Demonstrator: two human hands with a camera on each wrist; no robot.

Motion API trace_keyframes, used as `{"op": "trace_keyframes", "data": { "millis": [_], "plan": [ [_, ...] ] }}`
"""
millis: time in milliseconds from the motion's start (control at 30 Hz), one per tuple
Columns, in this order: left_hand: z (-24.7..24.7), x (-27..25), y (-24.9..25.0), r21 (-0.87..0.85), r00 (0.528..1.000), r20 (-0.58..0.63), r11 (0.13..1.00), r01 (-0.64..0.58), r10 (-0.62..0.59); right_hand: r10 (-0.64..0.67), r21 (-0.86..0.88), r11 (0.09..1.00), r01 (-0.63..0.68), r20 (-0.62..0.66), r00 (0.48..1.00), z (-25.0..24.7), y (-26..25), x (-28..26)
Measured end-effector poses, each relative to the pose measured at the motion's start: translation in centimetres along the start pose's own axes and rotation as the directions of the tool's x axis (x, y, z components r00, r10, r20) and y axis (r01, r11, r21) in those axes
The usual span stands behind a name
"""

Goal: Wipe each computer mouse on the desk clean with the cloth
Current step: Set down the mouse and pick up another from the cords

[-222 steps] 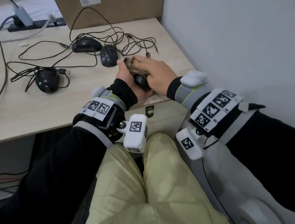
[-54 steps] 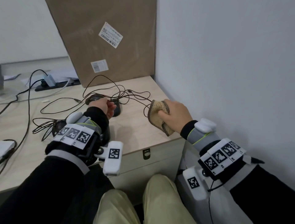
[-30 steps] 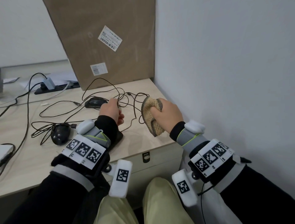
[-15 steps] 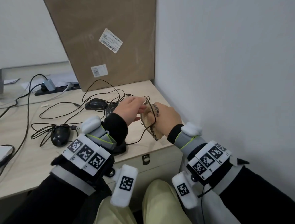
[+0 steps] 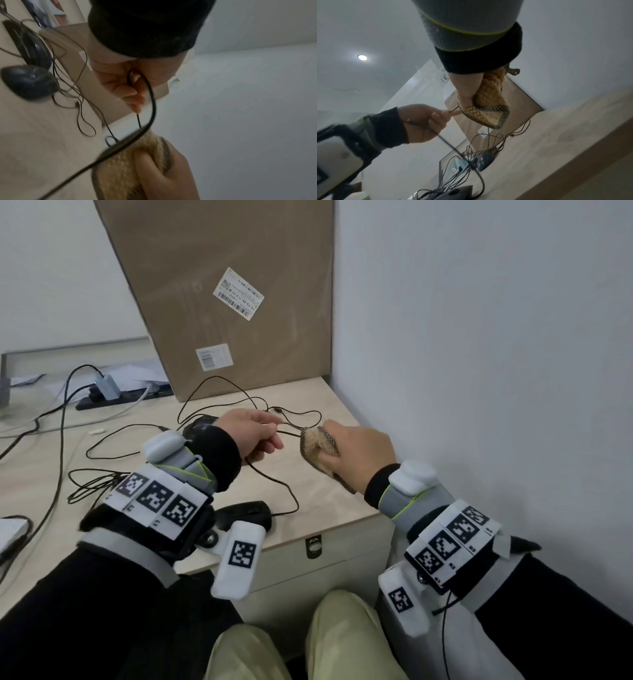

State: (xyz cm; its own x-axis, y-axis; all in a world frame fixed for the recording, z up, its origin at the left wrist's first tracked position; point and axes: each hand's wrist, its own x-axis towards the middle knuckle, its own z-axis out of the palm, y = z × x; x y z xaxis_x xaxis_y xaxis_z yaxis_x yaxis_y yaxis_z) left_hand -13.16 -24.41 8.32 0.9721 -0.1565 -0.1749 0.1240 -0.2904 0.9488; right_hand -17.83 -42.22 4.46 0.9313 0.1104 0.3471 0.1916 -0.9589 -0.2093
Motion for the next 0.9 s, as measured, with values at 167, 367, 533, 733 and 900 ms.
{"op": "trace_keyframes", "data": {
  "millis": [167,367,533,733,900],
  "plan": [
    [-4.0,1.3,-0.9,-0.105,0.950,-0.310,0.994,0.008,-0.041,0.118,0.017,0.993,-0.117,-0.089,0.989,-0.7,2.6,1.4],
    [-6.5,2.0,-2.2,-0.250,0.889,-0.446,0.968,-0.018,-0.099,0.298,0.183,0.944,-0.276,-0.109,0.948,-1.2,4.7,3.2],
    [-4.3,1.6,-1.8,-0.055,0.901,-0.433,0.997,-0.062,0.032,0.320,0.320,0.908,-0.270,-0.112,0.941,-0.9,3.5,3.1],
    [0.7,-0.6,-0.6,0.170,0.986,-0.118,0.981,-0.095,0.116,0.152,0.338,0.934,-0.116,-0.081,0.985,-0.6,0.4,1.4],
    [2.4,-0.5,0.3,0.161,0.997,-0.038,0.985,-0.054,0.061,0.042,0.157,0.987,-0.039,-0.010,0.999,-0.1,-1.3,0.9]
  ]
}}
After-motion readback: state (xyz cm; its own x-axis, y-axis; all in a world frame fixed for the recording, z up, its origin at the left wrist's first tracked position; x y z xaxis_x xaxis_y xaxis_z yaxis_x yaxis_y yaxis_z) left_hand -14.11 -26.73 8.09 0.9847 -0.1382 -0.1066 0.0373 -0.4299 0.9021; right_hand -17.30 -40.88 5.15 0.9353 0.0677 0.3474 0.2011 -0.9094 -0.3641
